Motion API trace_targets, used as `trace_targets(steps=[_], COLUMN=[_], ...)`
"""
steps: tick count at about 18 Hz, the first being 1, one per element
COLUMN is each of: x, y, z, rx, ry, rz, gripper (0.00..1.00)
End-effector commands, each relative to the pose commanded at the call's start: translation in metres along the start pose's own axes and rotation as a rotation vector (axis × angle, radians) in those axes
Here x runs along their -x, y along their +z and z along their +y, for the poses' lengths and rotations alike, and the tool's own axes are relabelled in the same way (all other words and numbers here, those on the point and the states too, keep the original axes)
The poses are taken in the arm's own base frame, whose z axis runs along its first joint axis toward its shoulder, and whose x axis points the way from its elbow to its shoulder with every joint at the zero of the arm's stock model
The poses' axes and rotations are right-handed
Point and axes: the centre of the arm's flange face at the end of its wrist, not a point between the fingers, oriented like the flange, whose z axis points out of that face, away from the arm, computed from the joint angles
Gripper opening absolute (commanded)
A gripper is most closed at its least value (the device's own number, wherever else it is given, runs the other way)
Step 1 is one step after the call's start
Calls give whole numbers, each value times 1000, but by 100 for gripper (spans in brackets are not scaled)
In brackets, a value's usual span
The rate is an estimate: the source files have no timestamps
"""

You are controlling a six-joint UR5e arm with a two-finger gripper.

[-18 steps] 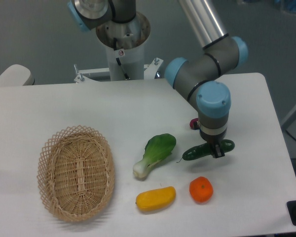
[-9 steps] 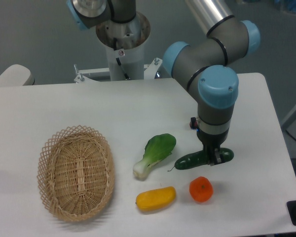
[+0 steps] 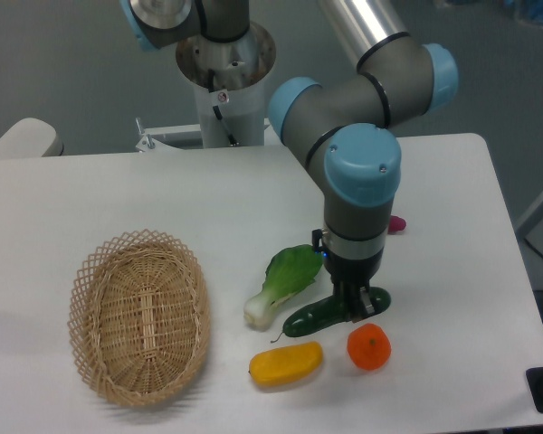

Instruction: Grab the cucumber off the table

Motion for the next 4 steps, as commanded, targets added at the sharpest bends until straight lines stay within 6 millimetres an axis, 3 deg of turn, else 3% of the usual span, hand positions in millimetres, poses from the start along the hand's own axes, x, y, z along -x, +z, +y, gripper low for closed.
trace_targets(steps=[4], x=[-1], y=[-1], z=[-6], rx=[-2], ry=[-3], rz=[0], gripper=[24])
